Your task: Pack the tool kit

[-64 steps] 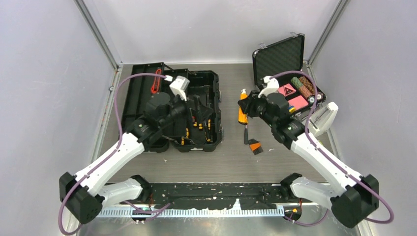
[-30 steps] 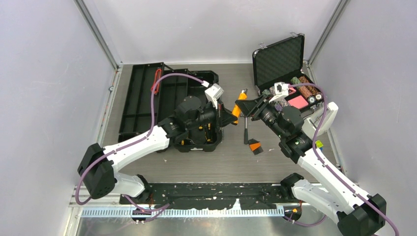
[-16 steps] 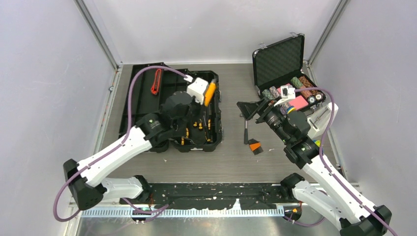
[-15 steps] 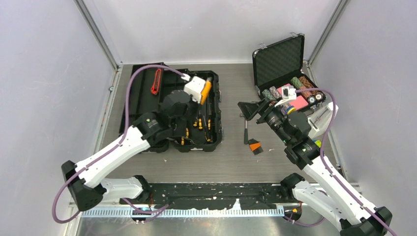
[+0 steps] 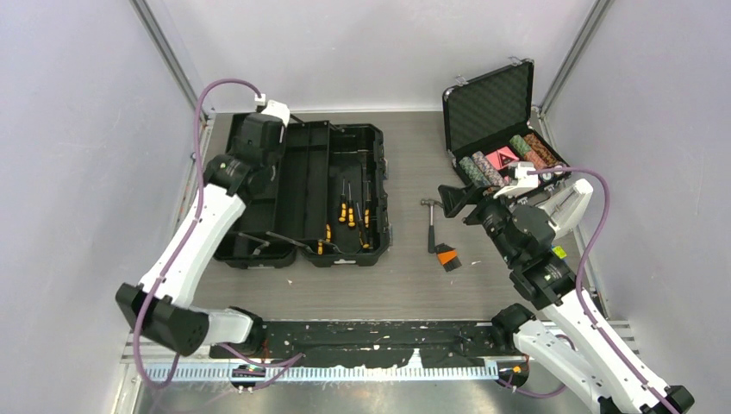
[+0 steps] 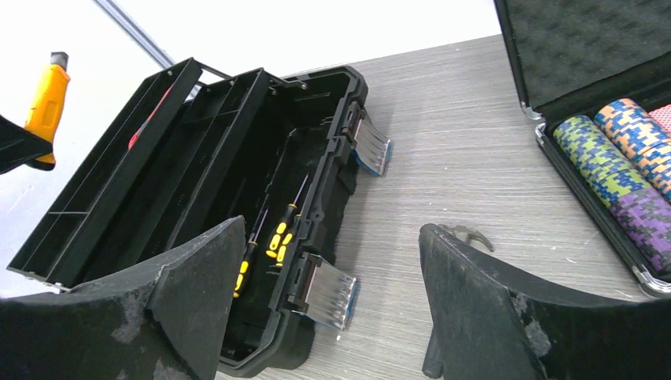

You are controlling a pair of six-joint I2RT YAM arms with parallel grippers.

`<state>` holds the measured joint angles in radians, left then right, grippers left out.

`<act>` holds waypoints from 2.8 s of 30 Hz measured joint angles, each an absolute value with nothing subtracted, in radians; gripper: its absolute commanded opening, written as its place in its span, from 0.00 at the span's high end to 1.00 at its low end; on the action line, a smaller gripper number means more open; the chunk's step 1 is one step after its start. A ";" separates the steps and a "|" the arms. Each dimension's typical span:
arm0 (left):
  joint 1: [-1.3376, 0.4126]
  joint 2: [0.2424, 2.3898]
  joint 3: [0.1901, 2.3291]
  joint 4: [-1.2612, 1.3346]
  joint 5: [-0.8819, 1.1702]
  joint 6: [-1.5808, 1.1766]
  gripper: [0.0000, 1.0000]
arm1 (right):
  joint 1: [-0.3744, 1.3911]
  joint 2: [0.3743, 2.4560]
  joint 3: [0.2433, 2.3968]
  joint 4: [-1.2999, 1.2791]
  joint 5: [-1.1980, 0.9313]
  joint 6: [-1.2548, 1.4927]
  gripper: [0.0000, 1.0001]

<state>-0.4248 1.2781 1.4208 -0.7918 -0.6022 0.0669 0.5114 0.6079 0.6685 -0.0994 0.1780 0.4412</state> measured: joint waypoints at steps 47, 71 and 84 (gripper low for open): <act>-0.339 1.550 1.567 -1.081 -0.466 -0.075 0.39 | 0.511 0.597 0.652 -0.210 0.272 0.395 0.10; -0.339 0.713 0.937 -0.571 -0.304 -0.100 0.01 | 0.447 1.438 0.910 -0.418 0.170 0.396 0.47; -0.339 0.630 0.867 -0.459 -0.360 -0.073 0.00 | 0.440 1.768 1.061 -0.382 0.155 0.410 0.66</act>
